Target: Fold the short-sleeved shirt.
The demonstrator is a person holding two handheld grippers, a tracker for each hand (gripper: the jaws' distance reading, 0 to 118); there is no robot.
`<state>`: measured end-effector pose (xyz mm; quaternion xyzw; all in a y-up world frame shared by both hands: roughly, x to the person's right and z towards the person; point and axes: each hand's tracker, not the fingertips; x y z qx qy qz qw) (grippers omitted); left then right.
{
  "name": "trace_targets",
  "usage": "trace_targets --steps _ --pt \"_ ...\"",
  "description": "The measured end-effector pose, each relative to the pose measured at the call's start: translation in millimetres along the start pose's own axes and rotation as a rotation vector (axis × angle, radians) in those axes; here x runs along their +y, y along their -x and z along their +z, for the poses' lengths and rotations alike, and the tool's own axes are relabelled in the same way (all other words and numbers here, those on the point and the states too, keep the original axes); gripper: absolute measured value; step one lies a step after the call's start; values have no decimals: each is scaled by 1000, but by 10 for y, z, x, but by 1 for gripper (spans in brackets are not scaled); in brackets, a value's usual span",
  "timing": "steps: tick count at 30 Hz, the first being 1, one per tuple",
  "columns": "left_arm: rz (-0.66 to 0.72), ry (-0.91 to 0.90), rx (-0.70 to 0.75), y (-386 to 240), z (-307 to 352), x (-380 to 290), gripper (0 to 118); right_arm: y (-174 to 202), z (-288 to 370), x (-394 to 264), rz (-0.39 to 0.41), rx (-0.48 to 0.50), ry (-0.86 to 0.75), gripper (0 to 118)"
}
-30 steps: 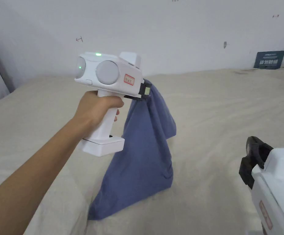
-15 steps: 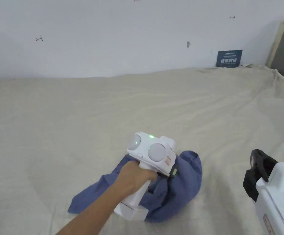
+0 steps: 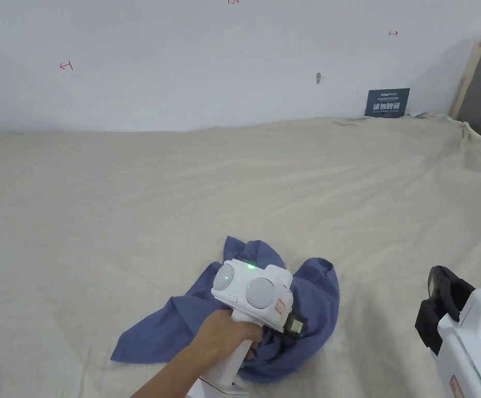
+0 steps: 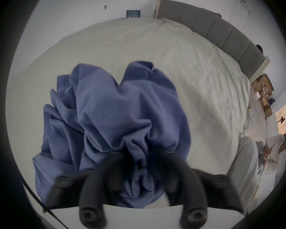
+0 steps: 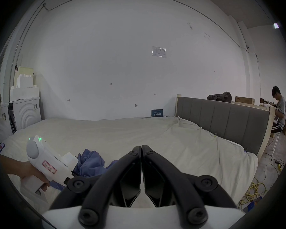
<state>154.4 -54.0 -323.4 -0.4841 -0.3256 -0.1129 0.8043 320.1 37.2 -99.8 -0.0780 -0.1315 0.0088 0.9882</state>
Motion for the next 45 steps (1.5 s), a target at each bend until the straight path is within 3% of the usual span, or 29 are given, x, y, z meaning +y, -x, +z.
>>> trace_targets --steps 1,2,4,8,13,20,27,30,33,36,40,42,45 --pt "9 -24 3 4 53 -4 102 15 -2 18 0 3 -4 0" --pt "8 -62 23 6 120 -21 118 -2 -18 9 2 8 -8 0" --pt "11 -177 -8 -2 332 -72 116 27 -18 45 6 18 -16 0" --pt "3 -277 62 59 755 -126 116 127 4 136 10 40 -42 0" --pt "92 -473 113 235 1361 -343 117 194 -10 212 8 66 -76 0" --pt "156 -718 373 531 1958 -871 116 349 25 304 9 95 -104 0" --pt "192 -873 597 770 2148 -1424 112 457 38 313 8 108 -114 0" --pt "205 -920 646 808 2163 -1603 105 489 41 297 9 111 -115 0" --pt "220 -955 671 832 2145 -1737 91 506 40 268 10 111 -116 0" --pt "242 -996 671 841 2137 -1847 68 496 26 227 8 111 -115 0" --pt "244 -997 664 841 2088 -1904 17 531 53 216 6 109 -110 0" --pt "227 -997 691 806 2053 -1932 0 528 50 201 7 108 -108 0" --pt "220 -993 684 781 2022 -1948 0 520 61 184 -4 106 -104 0"
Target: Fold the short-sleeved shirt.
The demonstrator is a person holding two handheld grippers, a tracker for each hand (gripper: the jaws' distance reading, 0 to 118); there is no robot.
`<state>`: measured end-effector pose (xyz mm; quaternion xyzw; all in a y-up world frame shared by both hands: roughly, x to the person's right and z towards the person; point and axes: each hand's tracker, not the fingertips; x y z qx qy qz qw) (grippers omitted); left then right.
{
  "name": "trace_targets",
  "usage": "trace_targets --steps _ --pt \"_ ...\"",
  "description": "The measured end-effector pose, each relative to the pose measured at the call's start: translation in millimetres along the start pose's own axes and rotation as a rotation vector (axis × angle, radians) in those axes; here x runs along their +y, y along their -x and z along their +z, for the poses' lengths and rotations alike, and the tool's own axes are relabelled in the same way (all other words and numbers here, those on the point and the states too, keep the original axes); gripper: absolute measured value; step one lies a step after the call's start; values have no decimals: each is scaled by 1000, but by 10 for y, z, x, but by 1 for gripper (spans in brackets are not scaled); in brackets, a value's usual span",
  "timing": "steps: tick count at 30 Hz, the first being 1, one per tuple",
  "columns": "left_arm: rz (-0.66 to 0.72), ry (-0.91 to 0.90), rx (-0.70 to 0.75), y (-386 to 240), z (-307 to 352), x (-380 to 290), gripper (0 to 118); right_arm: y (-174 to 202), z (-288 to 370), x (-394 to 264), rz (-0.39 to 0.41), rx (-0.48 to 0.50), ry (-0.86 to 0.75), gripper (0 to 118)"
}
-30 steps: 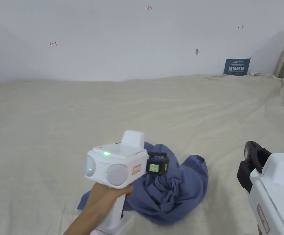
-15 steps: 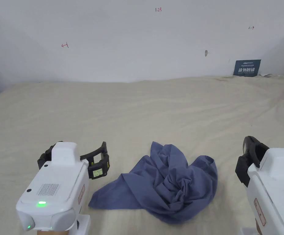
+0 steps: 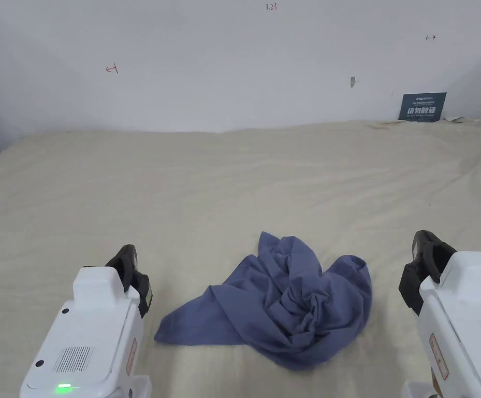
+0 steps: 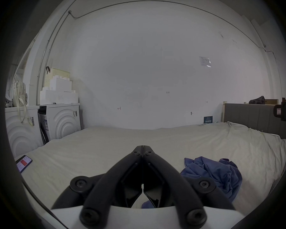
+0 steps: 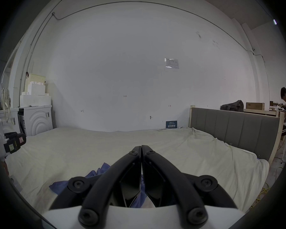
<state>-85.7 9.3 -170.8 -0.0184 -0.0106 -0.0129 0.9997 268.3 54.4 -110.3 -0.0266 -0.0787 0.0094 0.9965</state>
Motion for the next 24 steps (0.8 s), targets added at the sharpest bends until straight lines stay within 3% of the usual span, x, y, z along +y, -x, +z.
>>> trace_targets --steps 13,24 --pt "2 73 -16 -75 -89 27 0 15 -22 14 8 5 4 0" --pt "60 535 -154 -8 -913 111 0 -21 -218 -49 10 6 22 0"
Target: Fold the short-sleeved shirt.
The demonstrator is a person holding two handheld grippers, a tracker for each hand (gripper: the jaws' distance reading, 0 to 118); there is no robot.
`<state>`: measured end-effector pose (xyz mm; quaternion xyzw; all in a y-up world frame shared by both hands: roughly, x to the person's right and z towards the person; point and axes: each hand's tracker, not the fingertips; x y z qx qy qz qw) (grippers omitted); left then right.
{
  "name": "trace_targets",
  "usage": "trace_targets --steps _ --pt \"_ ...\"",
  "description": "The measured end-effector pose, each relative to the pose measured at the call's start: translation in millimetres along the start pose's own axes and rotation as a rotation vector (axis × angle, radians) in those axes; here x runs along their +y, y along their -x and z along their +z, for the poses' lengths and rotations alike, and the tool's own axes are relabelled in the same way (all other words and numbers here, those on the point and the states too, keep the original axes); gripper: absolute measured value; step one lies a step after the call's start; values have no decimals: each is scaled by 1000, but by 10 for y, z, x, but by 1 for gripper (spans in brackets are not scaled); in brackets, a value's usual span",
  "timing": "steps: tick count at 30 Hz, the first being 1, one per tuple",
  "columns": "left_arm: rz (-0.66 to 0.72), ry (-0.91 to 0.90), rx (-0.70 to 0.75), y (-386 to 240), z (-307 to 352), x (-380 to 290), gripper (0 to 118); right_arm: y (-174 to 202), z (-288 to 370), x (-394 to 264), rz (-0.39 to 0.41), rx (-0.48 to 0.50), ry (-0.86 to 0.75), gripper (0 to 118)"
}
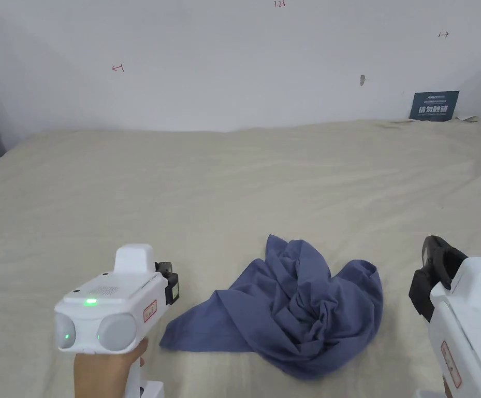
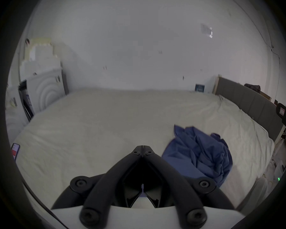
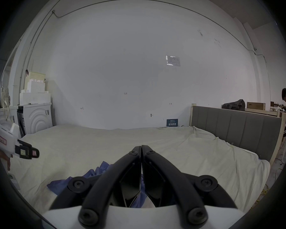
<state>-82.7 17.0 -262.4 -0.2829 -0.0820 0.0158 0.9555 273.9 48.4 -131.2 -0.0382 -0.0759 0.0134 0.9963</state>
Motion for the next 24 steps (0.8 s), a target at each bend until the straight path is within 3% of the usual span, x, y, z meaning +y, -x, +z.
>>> trace_targets --steps 4,11,13,15,16,17,18,24 --pt "-20 217 -24 31 -440 -43 0 -10 -108 -74 -2 -2 18 0" --pt "-5 401 -24 116 -973 -416 0 9 -223 -192 6 -5 58 0" --pt "11 436 -11 156 -1057 -485 16 8 -238 -219 7 -7 68 0" --pt "35 450 -8 190 -1065 -542 53 -1 -251 -245 2 -8 77 0" --pt "46 459 -6 209 -1079 -558 79 -4 -254 -254 1 -8 80 0" --pt "55 459 -1 229 -1081 -576 94 -13 -260 -276 0 -10 83 0" --pt "65 453 9 243 -1077 -592 101 -14 -264 -286 -1 -11 87 0" --pt "26 513 60 279 -1187 -681 97 10 -269 -319 1 -1 103 0"
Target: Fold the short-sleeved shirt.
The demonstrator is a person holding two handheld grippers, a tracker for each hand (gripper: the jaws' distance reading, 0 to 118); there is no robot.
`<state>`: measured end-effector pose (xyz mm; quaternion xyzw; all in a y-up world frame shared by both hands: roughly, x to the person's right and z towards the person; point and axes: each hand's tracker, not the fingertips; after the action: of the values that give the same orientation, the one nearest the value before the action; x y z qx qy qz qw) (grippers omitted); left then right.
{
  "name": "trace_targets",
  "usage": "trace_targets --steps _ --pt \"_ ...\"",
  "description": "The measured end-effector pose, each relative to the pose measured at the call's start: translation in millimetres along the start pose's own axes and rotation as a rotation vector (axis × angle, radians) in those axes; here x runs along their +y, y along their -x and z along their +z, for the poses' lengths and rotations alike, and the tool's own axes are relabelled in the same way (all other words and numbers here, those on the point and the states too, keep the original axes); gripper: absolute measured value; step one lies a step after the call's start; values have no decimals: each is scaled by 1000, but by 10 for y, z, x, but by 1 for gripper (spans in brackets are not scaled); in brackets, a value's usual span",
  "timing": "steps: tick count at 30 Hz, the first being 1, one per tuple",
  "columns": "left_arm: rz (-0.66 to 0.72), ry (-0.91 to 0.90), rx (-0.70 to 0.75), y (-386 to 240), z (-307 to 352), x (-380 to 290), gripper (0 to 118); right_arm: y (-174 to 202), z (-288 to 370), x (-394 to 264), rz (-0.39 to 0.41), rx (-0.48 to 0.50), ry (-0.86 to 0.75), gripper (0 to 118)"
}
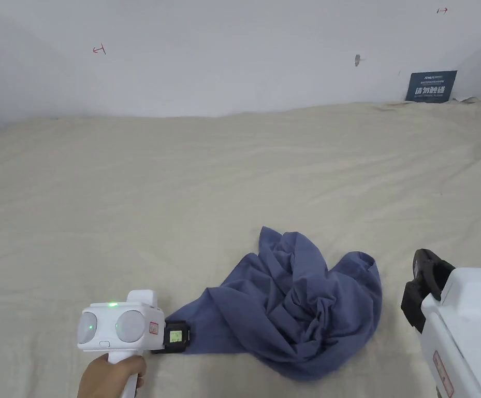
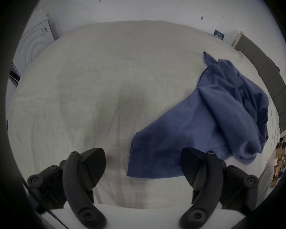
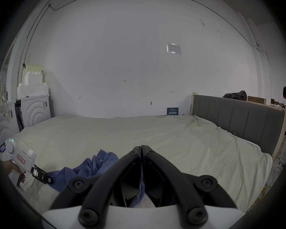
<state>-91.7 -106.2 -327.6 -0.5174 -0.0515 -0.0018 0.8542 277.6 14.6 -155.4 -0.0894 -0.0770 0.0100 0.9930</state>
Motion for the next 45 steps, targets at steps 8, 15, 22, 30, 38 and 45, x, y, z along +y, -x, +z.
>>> trace_targets --steps 8,15,22,30,38,45 --pt "-74 -8 -23 -127 103 5 6 6 2 24 -3 11 3 0" --pt "-35 -78 -86 -112 253 19 0 -20 -256 164 -12 3 71 0" --pt "-23 -164 -146 -78 632 96 0 -135 -1259 161 72 69 316 0" --pt "-34 -178 -159 -104 695 121 0 -250 -2230 -162 -52 104 560 77" --pt "-45 -164 -157 -48 637 107 0 -291 -2845 -489 -68 50 738 89" --pt "-31 -152 -162 -20 585 88 0 -186 -2938 -669 -61 44 849 81"
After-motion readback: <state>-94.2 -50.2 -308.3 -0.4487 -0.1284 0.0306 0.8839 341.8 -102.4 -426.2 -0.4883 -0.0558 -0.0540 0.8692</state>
